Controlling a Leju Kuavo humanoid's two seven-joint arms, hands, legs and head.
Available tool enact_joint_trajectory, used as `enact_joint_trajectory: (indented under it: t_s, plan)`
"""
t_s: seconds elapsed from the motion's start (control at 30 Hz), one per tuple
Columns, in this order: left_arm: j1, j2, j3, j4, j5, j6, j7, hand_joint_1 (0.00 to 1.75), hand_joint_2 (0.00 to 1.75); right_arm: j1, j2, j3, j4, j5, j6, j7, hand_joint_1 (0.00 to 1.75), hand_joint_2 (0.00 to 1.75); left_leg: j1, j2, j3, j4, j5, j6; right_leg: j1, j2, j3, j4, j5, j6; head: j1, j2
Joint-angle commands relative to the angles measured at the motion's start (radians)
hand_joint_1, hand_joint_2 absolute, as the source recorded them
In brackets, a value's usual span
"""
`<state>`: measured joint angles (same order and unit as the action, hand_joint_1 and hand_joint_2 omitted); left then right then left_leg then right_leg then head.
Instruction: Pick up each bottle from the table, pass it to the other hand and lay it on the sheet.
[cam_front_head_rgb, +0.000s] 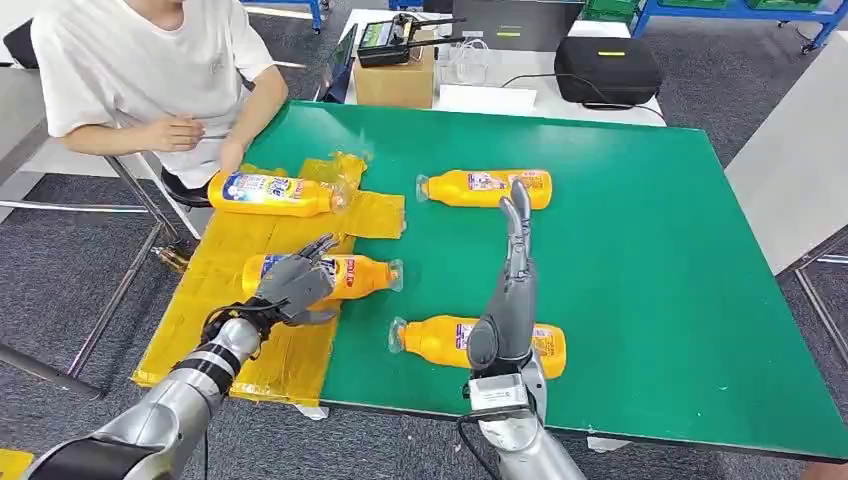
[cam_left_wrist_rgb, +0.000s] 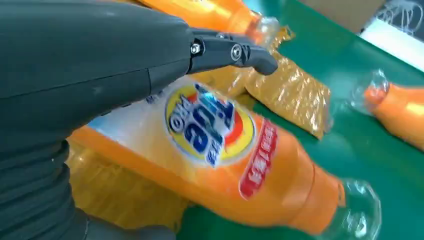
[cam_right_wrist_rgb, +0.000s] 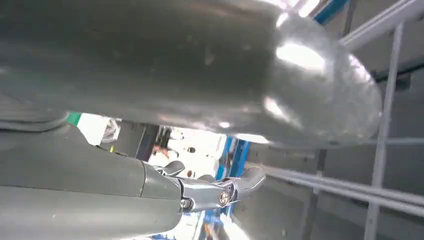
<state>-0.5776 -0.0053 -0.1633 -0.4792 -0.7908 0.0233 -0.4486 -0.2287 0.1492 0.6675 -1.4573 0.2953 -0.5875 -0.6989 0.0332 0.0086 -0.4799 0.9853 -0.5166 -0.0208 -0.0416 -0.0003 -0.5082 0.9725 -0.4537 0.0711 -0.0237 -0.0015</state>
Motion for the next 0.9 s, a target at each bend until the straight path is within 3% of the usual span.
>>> enact_joint_trajectory:
  t_s: [0.03,0.23,0.37,0.4,0.47,0.53,0.6,0.67,0.7,0.73,0.9]
  plan:
    - [0.042,0.02,-0.069,0.002,-0.053,-0.014,0.027,0.0,1.75,-0.056,-0.042,0.04,0.067,-0.008,0.002,0.001,0.0,0.0,0.001,0.002,0.001,-0.005,0.002,0.003,0.002,0.003,0.0,-0.005,0.003,-0.006,0.0,0.0]
    - [0.07,0.0,-0.012,-0.041,0.024,0.038,-0.017,0.0,1.75,-0.057,-0.045,0.045,0.07,-0.013,-0.003,0.001,0.0,0.0,0.0,0.002,0.001,-0.002,0.0,0.002,0.001,0.002,0.0,-0.002,0.001,-0.003,0.0,0.0]
    - [0.166,-0.073,0.182,-0.258,0.396,-0.164,-0.166,0.0,1.75,-0.059,-0.051,0.067,0.076,0.01,-0.057,0.001,0.0,0.0,0.001,0.003,0.001,-0.004,0.001,0.004,0.002,0.003,0.0,-0.005,0.002,-0.005,0.0,0.0]
    - [0.204,-0.103,0.218,-0.366,0.49,-0.186,-0.159,0.0,1.75,-0.06,-0.051,0.074,0.091,0.047,-0.1,0.001,0.0,0.0,0.0,0.002,0.001,-0.002,0.0,0.003,0.001,0.002,0.0,-0.002,0.001,-0.003,0.0,0.0]
    - [0.204,-0.103,0.218,-0.366,0.49,-0.186,-0.159,0.0,1.75,-0.06,-0.051,0.074,0.091,0.047,-0.1,0.001,0.0,0.0,0.001,0.0,-0.001,-0.002,0.0,0.003,0.002,0.0,-0.001,-0.003,0.001,-0.004,0.0,0.0]
    - [0.24,-0.158,0.297,-0.475,0.671,-0.233,-0.127,0.0,1.75,-0.051,-0.031,0.027,0.172,0.173,-0.111,0.001,0.0,0.0,0.001,-0.001,-0.003,0.0,0.0,0.003,0.002,-0.001,-0.003,-0.002,0.0,-0.003,0.0,0.0]
    - [0.302,-0.207,0.362,-0.618,0.987,-0.315,-0.055,0.0,1.75,-0.032,-0.024,-0.006,0.219,0.221,-0.045,0.048,0.0,0.0,0.0,0.0,-0.005,-0.001,0.0,0.002,0.001,0.0,-0.004,-0.002,0.001,-0.002,0.0,0.0]
    - [0.367,-0.214,0.37,-0.727,1.163,-0.349,-0.003,0.0,1.75,-0.009,-0.034,-0.028,0.218,0.227,0.031,0.083,0.0,0.0,0.001,0.001,-0.005,-0.001,0.0,0.002,0.002,0.001,-0.005,-0.003,0.0,-0.003,0.0,0.0]
    - [0.421,-0.215,0.368,-0.815,1.209,-0.331,-0.02,0.0,1.75,0.006,-0.066,-0.024,0.21,0.345,0.072,0.158,0.0,0.0,0.001,0.003,-0.003,-0.003,0.0,0.003,0.003,0.003,-0.005,-0.004,0.001,-0.005,0.0,0.0]
    - [0.446,-0.217,0.37,-0.857,1.229,-0.328,-0.019,0.0,1.75,0.015,-0.085,-0.025,0.212,0.395,0.08,0.181,0.0,1.75,0.002,0.004,-0.002,-0.004,-0.001,0.004,0.003,0.003,-0.003,-0.006,0.001,-0.006,0.0,0.0]
    - [0.529,-0.245,0.364,-1.054,1.249,-0.356,-0.047,0.0,1.75,0.129,-0.181,-0.079,0.138,0.565,0.137,0.287,0.0,1.75,0.002,0.0,-0.007,-0.001,-0.001,0.003,0.003,0.0,-0.007,-0.004,0.0,-0.003,0.0,0.0]
